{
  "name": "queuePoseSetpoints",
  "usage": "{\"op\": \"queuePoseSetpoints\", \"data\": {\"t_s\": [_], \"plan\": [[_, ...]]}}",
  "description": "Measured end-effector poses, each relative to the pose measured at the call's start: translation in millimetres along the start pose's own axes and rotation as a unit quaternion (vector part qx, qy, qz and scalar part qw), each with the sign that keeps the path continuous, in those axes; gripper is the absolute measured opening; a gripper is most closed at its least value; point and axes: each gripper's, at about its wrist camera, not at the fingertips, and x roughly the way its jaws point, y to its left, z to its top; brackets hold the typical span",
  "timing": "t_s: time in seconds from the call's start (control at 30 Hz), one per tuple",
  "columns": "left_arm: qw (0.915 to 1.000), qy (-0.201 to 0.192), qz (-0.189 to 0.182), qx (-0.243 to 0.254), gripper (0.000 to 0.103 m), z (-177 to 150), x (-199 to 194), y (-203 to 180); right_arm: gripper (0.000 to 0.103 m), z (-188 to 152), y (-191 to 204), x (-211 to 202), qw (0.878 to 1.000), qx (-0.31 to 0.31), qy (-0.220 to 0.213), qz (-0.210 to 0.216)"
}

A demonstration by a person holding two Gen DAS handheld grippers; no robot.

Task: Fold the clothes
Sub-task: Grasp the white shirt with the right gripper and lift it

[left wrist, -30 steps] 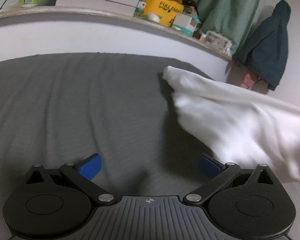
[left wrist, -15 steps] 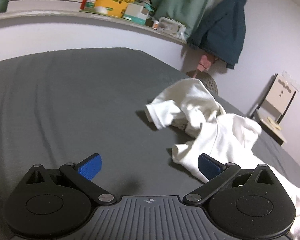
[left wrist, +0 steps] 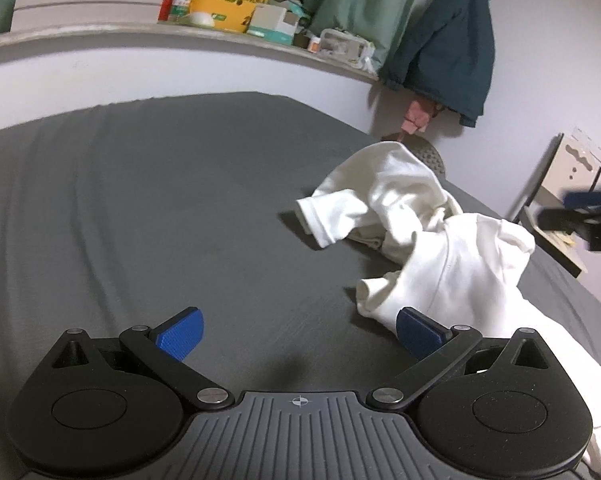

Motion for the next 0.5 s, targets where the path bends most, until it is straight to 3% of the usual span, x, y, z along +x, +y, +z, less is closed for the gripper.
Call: {"op": "queuePoseSetpoints", "data": {"t_s": [0.1, 0.17, 0.3, 0.37, 0.43, 0.5], "plan": [[0.9999, 0.005, -0.004, -0.009, 0.103, 1, 6, 3, 0.053, 14, 8, 32, 0.985, -0.158, 0.071, 0.010], [0.9999, 0.007, -0.005, -0.008, 0.103, 1, 10, 3, 0.051, 15, 15, 51, 0.971, -0.221, 0.092, 0.032], [0.9999, 0.012, -0.008, -0.008, 0.103, 0, 15, 4, 0.051, 21, 27, 77, 0.946, -0.290, 0.127, 0.070], [0.9998, 0.013, -0.007, -0.011, 0.103, 0, 17, 4, 0.048, 19, 29, 99, 0.934, -0.314, 0.159, 0.060], [0.9997, 0.016, -0.007, -0.018, 0.103, 0, 19, 6, 0.034, 13, 26, 114, 0.925, -0.324, 0.190, 0.053], [0.9995, 0.020, -0.006, -0.023, 0.103, 0, 22, 8, 0.012, 9, 20, 121, 0.924, -0.314, 0.210, 0.056]]}}
